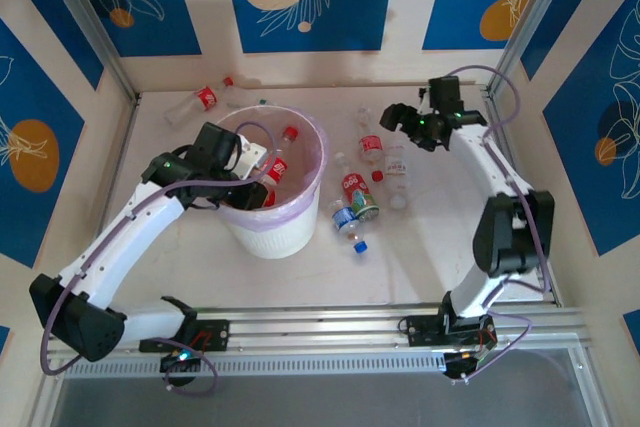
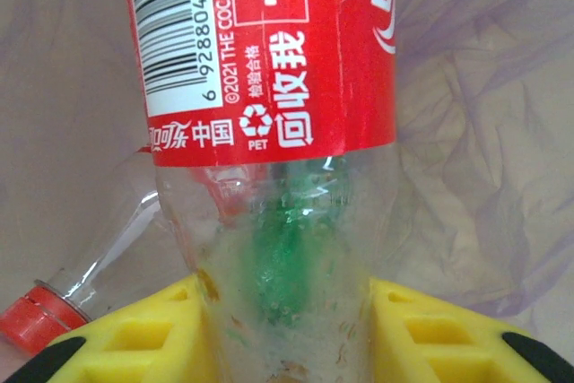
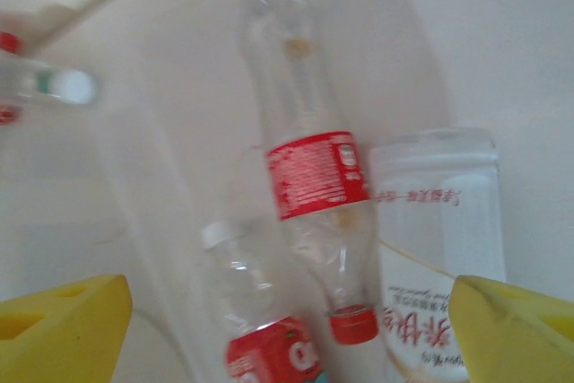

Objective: Put the plastic bottles in the bin

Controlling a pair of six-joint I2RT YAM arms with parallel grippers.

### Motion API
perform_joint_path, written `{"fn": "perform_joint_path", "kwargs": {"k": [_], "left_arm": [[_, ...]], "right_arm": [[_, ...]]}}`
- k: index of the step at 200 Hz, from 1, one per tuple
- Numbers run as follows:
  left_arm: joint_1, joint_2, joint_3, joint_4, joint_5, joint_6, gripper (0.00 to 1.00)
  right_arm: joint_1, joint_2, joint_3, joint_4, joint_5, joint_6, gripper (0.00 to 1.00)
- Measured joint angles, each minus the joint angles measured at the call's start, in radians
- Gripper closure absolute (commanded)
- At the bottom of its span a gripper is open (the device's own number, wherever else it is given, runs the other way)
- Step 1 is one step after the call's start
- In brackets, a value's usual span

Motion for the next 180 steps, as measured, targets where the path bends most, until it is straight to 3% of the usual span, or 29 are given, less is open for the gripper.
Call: {"fn": "perform_joint_path", "kwargs": {"k": [51, 91, 142, 180], "left_arm": [[-0.001, -0.001, -0.023, 0.024, 0.011, 0.008, 0.43], [-0.002, 0.000, -0.026, 0.073, 0.019, 0.029, 0.13], [-0.003, 0.110, -0.077, 0.101, 0.008, 0.053, 0.02], [-0.003, 0.101, -0.047, 0.076, -0.004, 0.054, 0.00]], "right_arm": [[0.069, 0.185, 0.063, -0.128, 0.195, -0.027, 0.08], [0.066, 0.234, 0.074, -0.159, 0.246, -0.027, 0.08], [0.064, 0.290, 0.109, -0.160, 0.254, -0.019, 0.13], [0.064, 0.313, 0.111, -0.161, 0.254, -0.016, 0.20]]}}
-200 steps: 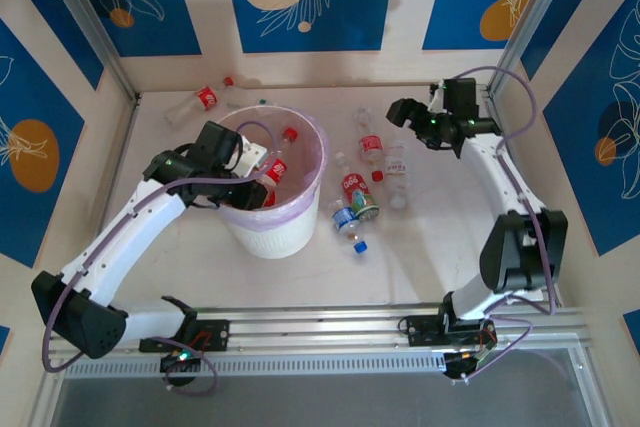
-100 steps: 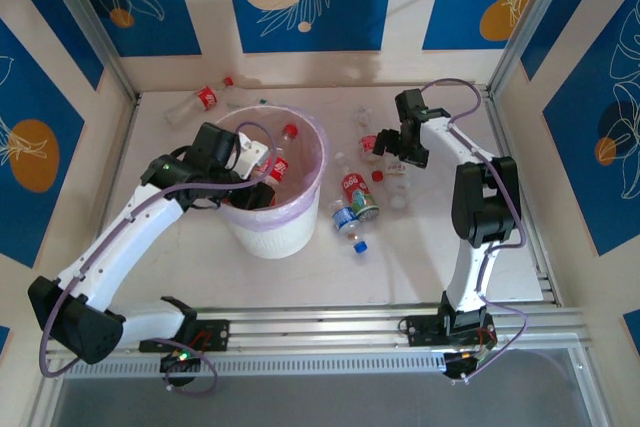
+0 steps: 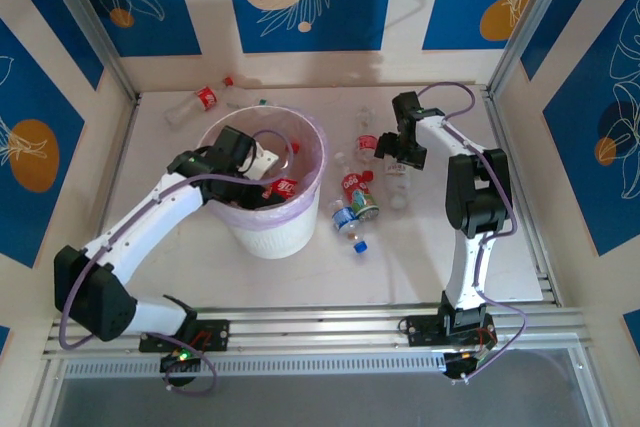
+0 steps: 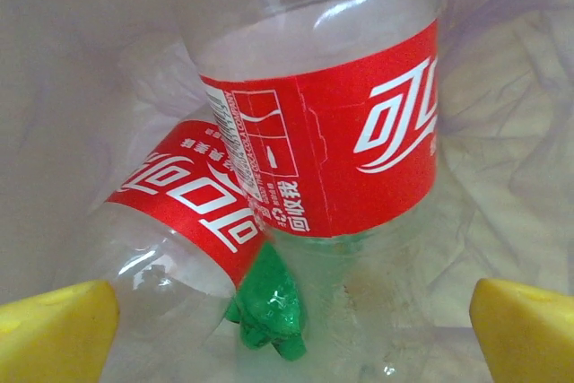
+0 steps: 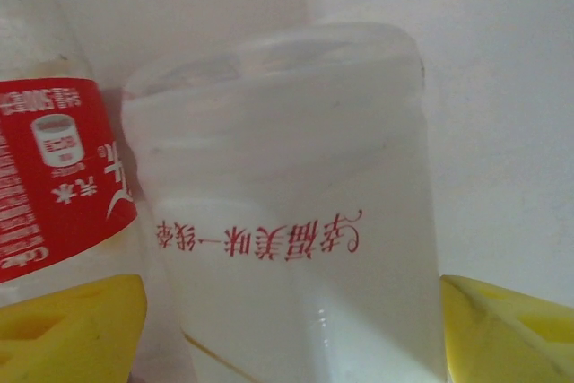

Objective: Put the plastic bottles in the bin

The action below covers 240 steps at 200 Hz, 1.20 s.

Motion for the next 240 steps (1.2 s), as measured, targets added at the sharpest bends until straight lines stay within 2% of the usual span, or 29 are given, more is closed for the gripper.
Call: {"fn": "perform_joint_path", "kwargs": {"k": [34, 83, 125, 157, 192, 240], "left_arm": [[0.000, -0.014, 0.089, -0.014, -0.012, 0.000, 0.00], [0.000, -0.066, 0.212, -0.021, -0.012, -0.003, 0.00], [0.000, -0.125, 0.251, -0.004, -0.010, -0.053, 0.00], [0.000, -0.174, 0.269, 0.078, 0.048, -0.154, 0.00], [-0.021, -0.171, 0.283, 0.222, 0.172, -0.296, 0.00], [-0.152, -0.037, 0.344, 0.350, 0.272, -0.404, 0.00]], "right_arm": [[-0.003, 0.017, 0.001, -0.001, 0.000, 0.002, 0.30], [-0.016, -0.018, -0.002, -0.004, -0.001, 0.003, 0.38], [-0.048, -0.216, -0.039, -0.006, -0.025, 0.003, 0.40], [-0.074, -0.383, -0.057, -0.003, -0.074, 0.004, 0.41], [-0.108, -0.543, -0.124, 0.037, -0.223, 0.020, 0.41], [-0.169, -0.785, -0.285, 0.232, -0.582, 0.153, 0.41]]}}
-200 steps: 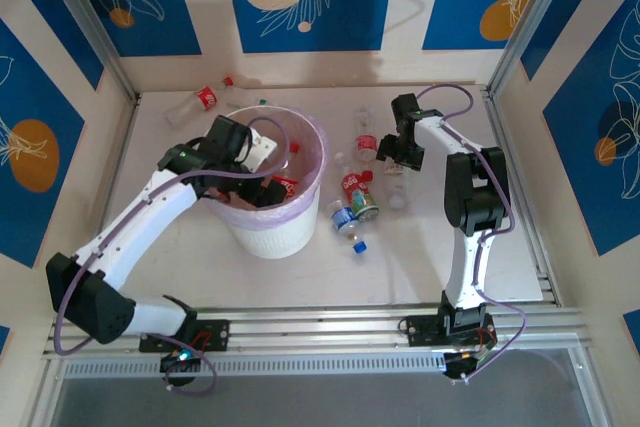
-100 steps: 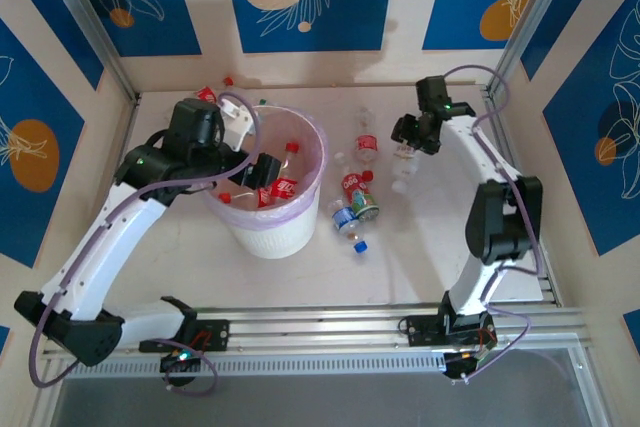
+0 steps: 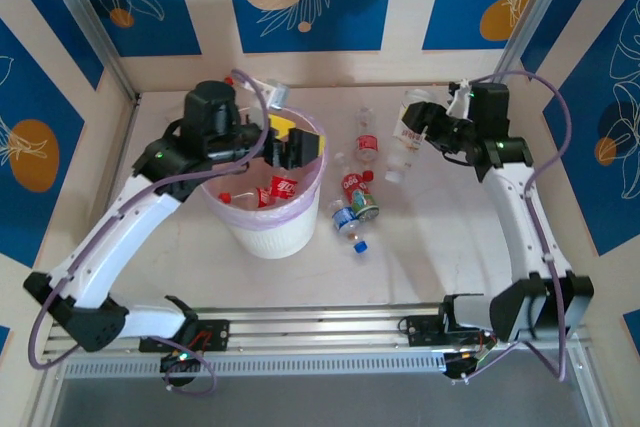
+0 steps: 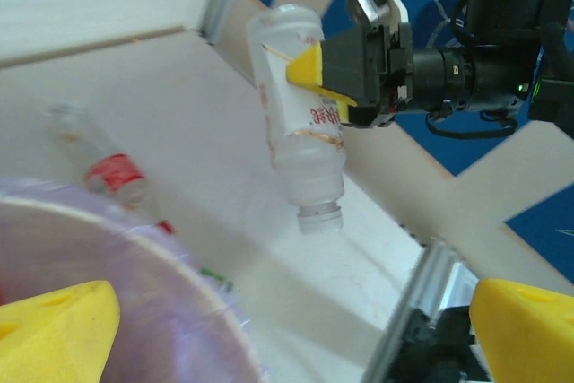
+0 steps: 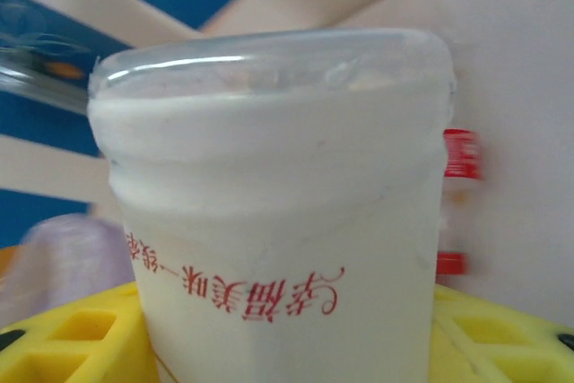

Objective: Put the plastic bottles in the bin

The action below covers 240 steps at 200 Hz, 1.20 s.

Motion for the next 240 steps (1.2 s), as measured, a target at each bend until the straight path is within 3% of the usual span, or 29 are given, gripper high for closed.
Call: {"fn": "perform_joint_path", "kwargs": {"k": [50, 87, 125, 202, 240], "left_arm": [[-0.070, 0.129, 0.011, 0.105, 0.076, -0.090, 0.00], [-0.093, 0.190, 0.020, 0.211, 0.126, -0.158, 0.00], [-0.108, 0.254, 0.052, 0.293, 0.152, -0.211, 0.00], [-0.115, 0.304, 0.079, 0.382, 0.171, -0.285, 0.26], [-0.114, 0.308, 0.080, 0.381, 0.167, -0.285, 0.32]], "right_arm": [[-0.014, -0.099, -0.081, 0.253, -0.287, 0.179, 0.41], [0.008, -0.101, -0.122, 0.398, -0.399, 0.283, 0.41], [0.061, -0.101, -0.125, 0.480, -0.445, 0.334, 0.41], [0.108, -0.077, -0.131, 0.566, -0.457, 0.386, 0.40], [0.108, -0.070, -0.131, 0.581, -0.465, 0.391, 0.27]]}}
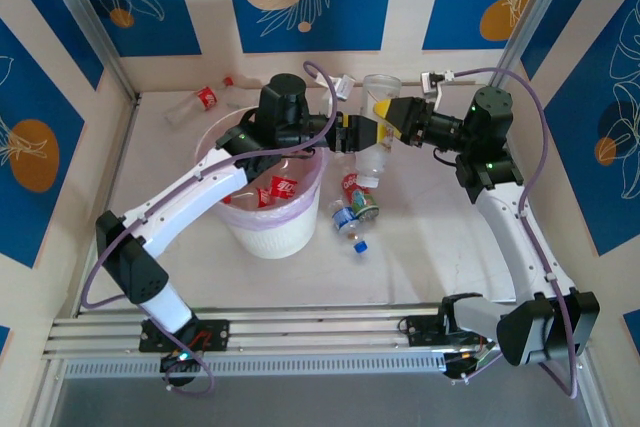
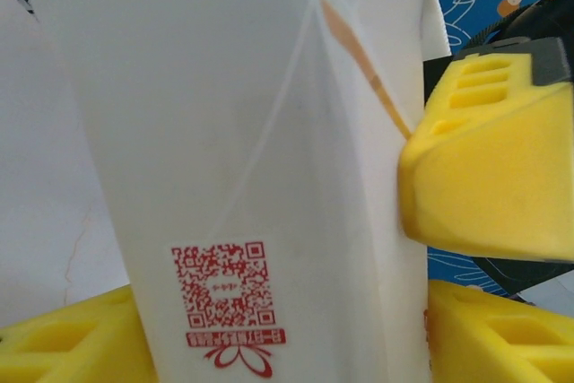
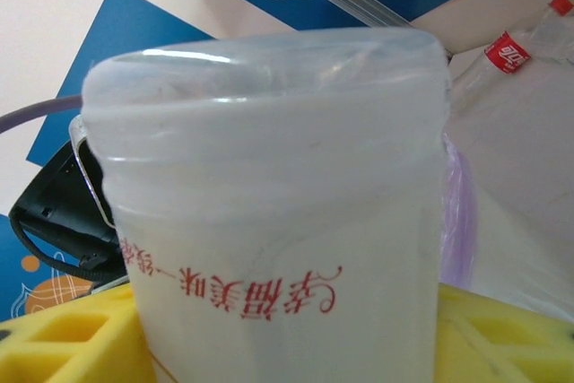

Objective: Put the plastic bottles in the bin

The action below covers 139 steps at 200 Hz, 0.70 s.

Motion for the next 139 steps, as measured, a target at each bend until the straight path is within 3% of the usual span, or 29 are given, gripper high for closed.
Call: {"fn": "perform_joint_path", "kwargs": {"k": [18, 38, 68, 92, 139], "left_arm": [[-0.001, 0.002, 0.004, -0.004, 0.000, 0.007, 0.34], [0.000, 0.005, 0.020, -0.019, 0.000, 0.018, 0.35], [0.016, 0.007, 0.061, -0.079, -0.014, 0.054, 0.38], [0.052, 0.007, 0.132, -0.206, -0.026, 0.123, 0.51], [0.226, -0.067, 0.290, -0.509, -0.076, 0.270, 0.55]], "right_arm": [[-0.002, 0.004, 0.000, 0.001, -0.004, 0.001, 0.16], [-0.020, 0.004, 0.001, -0.011, -0.011, -0.006, 0.10], [-0.096, -0.003, 0.008, -0.055, -0.024, -0.029, 0.09], [-0.166, -0.026, 0.039, -0.157, 0.006, -0.091, 0.09], [-0.240, -0.084, 0.037, -0.320, 0.063, -0.201, 0.09]]}}
